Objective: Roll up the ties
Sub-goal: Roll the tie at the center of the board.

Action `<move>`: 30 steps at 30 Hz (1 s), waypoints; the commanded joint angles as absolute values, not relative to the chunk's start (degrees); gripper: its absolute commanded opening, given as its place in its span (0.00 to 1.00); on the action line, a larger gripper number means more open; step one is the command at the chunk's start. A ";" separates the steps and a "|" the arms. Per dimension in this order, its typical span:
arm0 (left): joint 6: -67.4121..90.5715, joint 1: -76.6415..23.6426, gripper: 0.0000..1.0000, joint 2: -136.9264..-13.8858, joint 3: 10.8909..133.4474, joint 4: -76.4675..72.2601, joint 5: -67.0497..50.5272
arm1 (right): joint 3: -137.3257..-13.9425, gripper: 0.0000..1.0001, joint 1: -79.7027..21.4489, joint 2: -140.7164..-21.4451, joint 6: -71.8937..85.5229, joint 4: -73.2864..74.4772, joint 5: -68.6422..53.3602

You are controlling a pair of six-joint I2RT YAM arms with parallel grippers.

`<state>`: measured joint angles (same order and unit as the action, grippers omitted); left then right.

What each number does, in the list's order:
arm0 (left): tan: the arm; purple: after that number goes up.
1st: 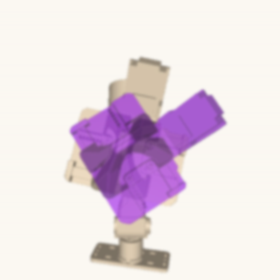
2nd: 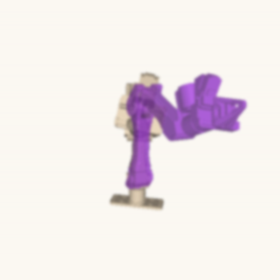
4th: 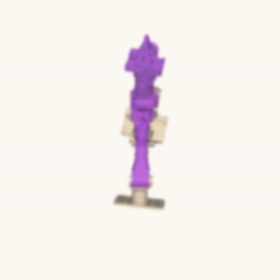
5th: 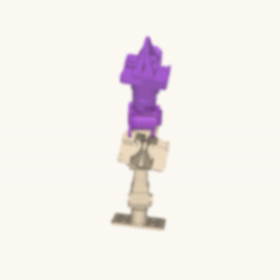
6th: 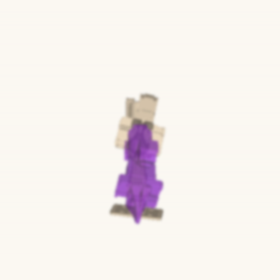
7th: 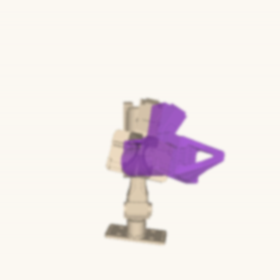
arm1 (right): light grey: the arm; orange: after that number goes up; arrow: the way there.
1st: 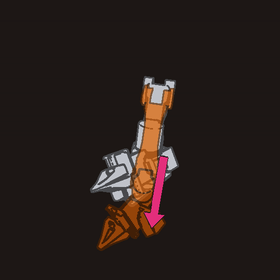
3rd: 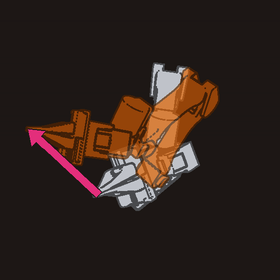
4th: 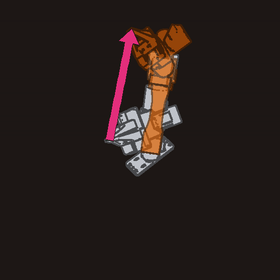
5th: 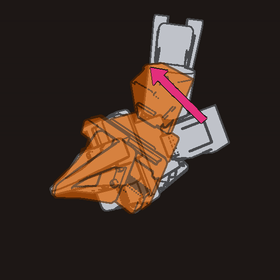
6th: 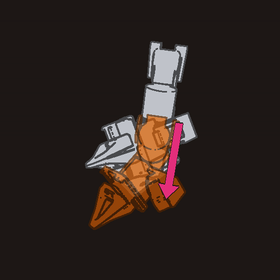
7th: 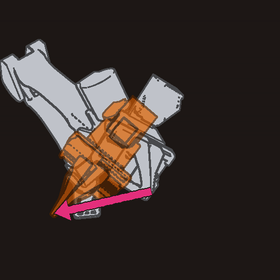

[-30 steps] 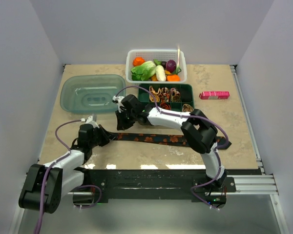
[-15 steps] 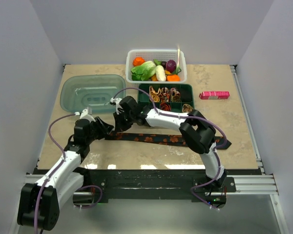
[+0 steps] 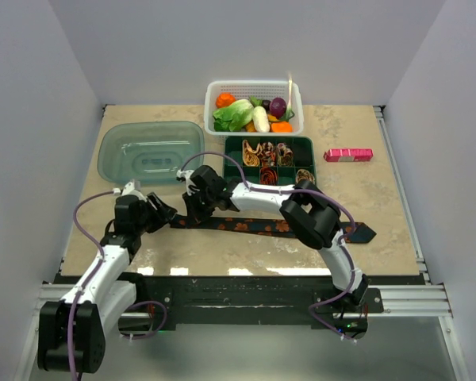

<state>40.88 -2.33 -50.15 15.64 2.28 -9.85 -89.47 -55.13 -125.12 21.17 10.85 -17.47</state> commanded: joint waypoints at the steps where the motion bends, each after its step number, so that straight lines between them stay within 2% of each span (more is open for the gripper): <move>1: 39.99 -1.41 0.61 -51.50 14.77 -1.04 -11.25 | -91.58 0.00 -55.28 -126.56 19.25 11.69 -16.17; 16: 43.94 0.00 0.59 -56.86 7.66 -15.98 -17.49 | -93.60 0.00 -55.02 -124.36 17.32 13.62 -13.45; 24: 45.35 0.00 0.49 -59.59 5.19 -22.93 -17.93 | -94.66 0.00 -54.67 -127.35 16.96 14.33 -14.41; 30: 44.65 0.00 0.33 -59.24 5.18 -24.34 -18.02 | -94.83 0.00 -54.49 -127.71 16.79 13.89 -15.11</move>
<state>45.04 -0.38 -59.29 5.56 -20.40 -17.19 -92.79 -54.78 -127.09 17.93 13.37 -15.03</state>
